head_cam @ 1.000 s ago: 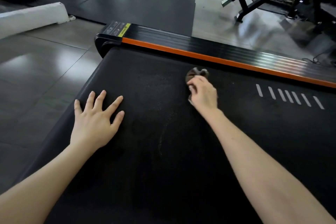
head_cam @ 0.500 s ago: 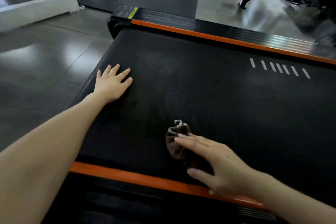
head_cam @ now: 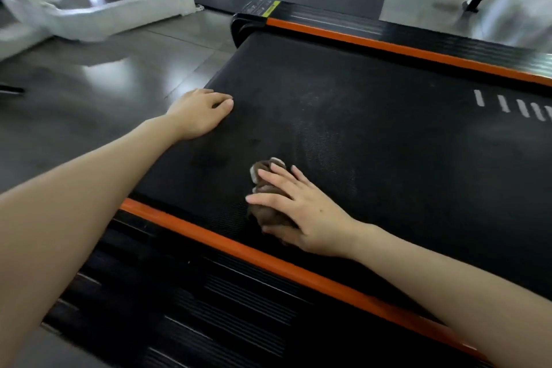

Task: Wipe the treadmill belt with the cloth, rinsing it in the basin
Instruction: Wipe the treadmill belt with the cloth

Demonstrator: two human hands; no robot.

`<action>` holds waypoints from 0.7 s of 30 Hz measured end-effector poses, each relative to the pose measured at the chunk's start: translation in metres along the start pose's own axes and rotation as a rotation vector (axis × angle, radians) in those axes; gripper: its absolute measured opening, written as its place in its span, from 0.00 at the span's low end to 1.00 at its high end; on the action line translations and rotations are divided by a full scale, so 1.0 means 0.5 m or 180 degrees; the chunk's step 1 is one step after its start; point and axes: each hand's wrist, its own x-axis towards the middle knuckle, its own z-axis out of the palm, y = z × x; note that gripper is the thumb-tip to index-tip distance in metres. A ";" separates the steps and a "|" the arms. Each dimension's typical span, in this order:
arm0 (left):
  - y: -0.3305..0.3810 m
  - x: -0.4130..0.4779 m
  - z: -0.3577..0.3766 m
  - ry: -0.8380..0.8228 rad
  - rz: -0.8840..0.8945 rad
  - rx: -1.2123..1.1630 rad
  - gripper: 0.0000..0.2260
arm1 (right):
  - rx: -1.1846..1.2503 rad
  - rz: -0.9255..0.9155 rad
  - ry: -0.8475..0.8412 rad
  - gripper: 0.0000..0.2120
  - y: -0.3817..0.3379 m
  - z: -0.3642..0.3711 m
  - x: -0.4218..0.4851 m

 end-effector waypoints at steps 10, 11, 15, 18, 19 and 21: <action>-0.095 -0.081 -0.044 -0.0061 -0.0639 -0.0186 0.20 | -0.0443 -0.0110 0.0151 0.28 -0.026 -0.011 0.042; -0.104 -0.080 -0.044 -0.0078 -0.0726 -0.0334 0.20 | -0.0465 -0.0076 0.0108 0.29 -0.022 -0.022 0.016; -0.127 -0.066 -0.027 -0.0091 -0.0991 -0.0768 0.22 | -0.0513 -0.0076 0.0205 0.26 -0.006 -0.054 -0.041; -0.124 -0.052 0.001 -0.0269 -0.0855 -0.0821 0.22 | -0.0587 -0.0255 0.0155 0.26 0.007 -0.052 -0.030; -0.121 -0.047 0.011 -0.0312 -0.0725 -0.0796 0.22 | -0.0420 -0.0318 0.0049 0.26 0.007 -0.045 -0.022; -0.117 -0.039 0.029 -0.0405 -0.0507 -0.0784 0.21 | -0.0144 -0.0424 -0.0106 0.26 0.004 -0.021 -0.008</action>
